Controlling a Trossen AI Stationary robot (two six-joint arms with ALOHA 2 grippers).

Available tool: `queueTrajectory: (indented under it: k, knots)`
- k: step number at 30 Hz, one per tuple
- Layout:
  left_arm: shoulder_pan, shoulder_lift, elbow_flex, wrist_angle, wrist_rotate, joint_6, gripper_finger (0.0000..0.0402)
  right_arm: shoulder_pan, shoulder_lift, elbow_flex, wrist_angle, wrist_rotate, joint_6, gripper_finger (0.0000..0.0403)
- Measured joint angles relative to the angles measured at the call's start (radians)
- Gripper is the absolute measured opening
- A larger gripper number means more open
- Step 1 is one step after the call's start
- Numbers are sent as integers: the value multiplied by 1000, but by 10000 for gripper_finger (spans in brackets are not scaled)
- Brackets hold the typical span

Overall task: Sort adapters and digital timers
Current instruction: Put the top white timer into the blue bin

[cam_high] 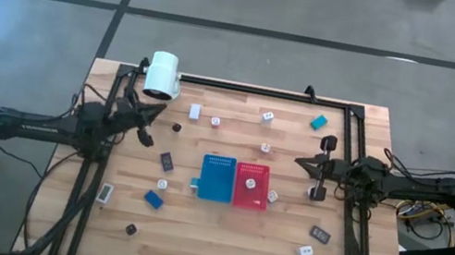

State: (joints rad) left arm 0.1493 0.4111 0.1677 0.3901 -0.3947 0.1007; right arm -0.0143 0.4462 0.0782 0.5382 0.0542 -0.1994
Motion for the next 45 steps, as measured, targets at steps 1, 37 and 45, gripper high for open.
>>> queueTrajectory:
  k: [1,37,45]
  knots:
    - [0,19,45,-53,-23,10,2,0,0,3,0,0,-1,8]
    - [412,1425,1225,-1300,283,453,203,0,1,17,-149,107,-147,8]
    - [406,1474,1220,-1281,216,374,377,0,1,17,-176,106,-80,8]
